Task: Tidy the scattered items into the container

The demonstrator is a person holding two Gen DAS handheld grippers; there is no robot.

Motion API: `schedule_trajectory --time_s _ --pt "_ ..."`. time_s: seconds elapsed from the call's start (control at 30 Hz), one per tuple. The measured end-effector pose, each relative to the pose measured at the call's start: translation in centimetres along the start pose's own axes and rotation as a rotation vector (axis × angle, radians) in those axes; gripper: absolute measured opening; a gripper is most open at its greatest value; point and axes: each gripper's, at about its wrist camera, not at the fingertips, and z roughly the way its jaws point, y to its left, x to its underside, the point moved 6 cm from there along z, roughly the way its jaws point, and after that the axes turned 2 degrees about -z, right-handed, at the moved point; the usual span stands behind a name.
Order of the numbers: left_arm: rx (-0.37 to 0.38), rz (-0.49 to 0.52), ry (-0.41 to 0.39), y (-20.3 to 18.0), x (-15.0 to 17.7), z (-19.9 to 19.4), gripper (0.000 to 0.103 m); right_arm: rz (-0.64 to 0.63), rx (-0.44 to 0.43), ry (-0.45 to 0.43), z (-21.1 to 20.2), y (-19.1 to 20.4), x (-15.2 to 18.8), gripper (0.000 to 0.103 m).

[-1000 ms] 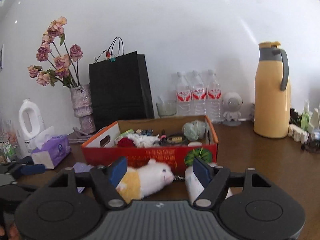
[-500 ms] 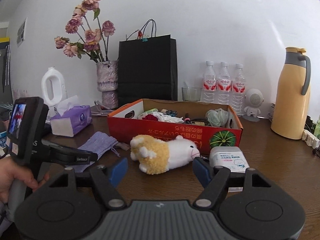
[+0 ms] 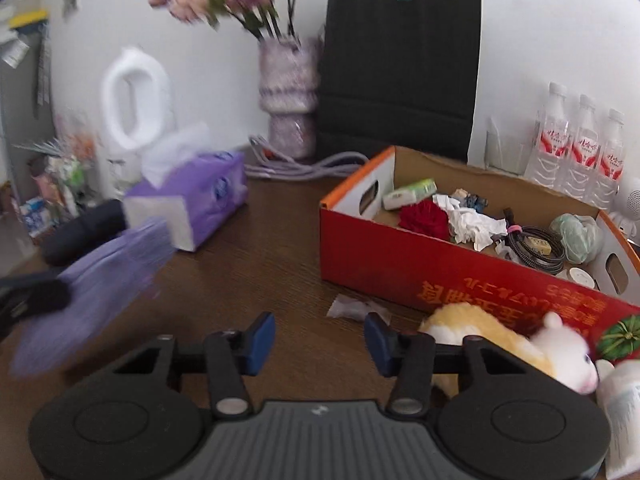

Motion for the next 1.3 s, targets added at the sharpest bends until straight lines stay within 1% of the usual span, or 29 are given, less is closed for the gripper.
schedule_trajectory --time_s 0.1,0.17,0.23,0.37,0.43,0.47,0.5,0.57,0.67,0.7,0.73,0.77,0.8,0.93,1.03,1.13,1.17,1.2,1.23,1.27,1.3 --pt "0.025 0.012 0.009 0.0 1.2 0.6 0.005 0.035 0.096 0.034 2.8 -0.5 -0.5 0.047" --pt "0.052 -0.004 0.039 0.0 2.0 1.5 0.004 0.051 0.142 0.049 4.3 -1.0 -0.5 0.047" --pt "0.062 0.000 0.056 -0.3 2.5 2.1 0.004 0.013 0.196 0.057 5.3 -1.1 -0.4 0.048" --pt "0.094 0.029 0.061 -1.1 2.9 2.6 0.004 0.005 0.215 0.061 5.7 -1.1 -0.4 0.047" --pt "0.102 0.040 0.077 -1.4 3.3 2.8 0.004 -0.004 0.204 0.063 5.7 -1.1 -0.4 0.042" --pt "0.101 0.044 0.088 -1.4 3.5 3.0 0.004 -0.007 0.186 0.067 5.6 -1.1 -0.4 0.031" --pt "0.100 0.045 0.096 -1.5 3.7 3.0 0.004 -0.014 0.165 0.075 5.5 -1.1 -0.4 0.023" --pt "0.099 0.045 0.100 -1.5 3.9 2.9 0.004 -0.037 0.133 0.090 5.2 -1.0 -0.3 0.020" --pt "0.109 0.034 0.087 -1.5 3.6 2.4 0.004 -0.056 0.033 0.088 3.8 -1.0 0.5 0.020" --pt "0.110 0.033 0.082 -1.5 3.5 2.2 0.004 -0.068 0.010 0.091 2.9 -0.8 1.1 0.019" --pt "0.114 0.033 0.078 -1.5 3.5 2.0 0.004 -0.082 -0.031 0.088 1.9 -0.3 1.7 0.019" --pt "0.119 0.031 0.079 -1.6 3.5 1.8 0.004 -0.094 -0.059 0.084 0.7 0.0 2.5 0.019" --pt "0.122 0.030 0.082 -1.8 3.6 1.7 0.004 -0.110 -0.064 0.082 -0.5 0.5 3.3 0.019" --pt "0.159 0.059 0.096 -3.4 4.0 0.9 0.005 -0.127 -0.062 0.039 -6.0 1.1 6.5 0.019" --pt "0.212 0.102 0.138 -5.7 5.1 0.2 0.005 -0.078 -0.021 0.024 -9.4 -0.4 8.8 0.019" --pt "0.287 0.139 0.171 -8.6 6.3 -0.9 0.006 -0.030 0.049 0.031 -12.3 -2.5 11.1 0.019" --pt "0.320 0.136 0.177 -9.4 6.6 -1.4 0.008 -0.017 0.067 0.033 -13.0 -3.2 11.7 0.019" --pt "0.342 0.126 0.177 -9.9 6.8 -1.7 0.020 -0.002 0.083 0.033 -13.7 -4.0 12.1 0.020" --pt "0.358 0.127 0.178 -10.3 7.0 -2.0 0.039 0.021 0.104 0.030 -14.2 -4.9 12.4 0.020" --pt "0.365 0.136 0.168 -10.6 7.0 -2.5 0.045 0.043 0.120 0.026 -14.6 -5.6 12.6 0.020" --pt "0.370 0.134 0.146 -10.5 6.8 -2.9 0.046 0.063 0.133 0.022 -15.0 -6.3 12.8 0.020"
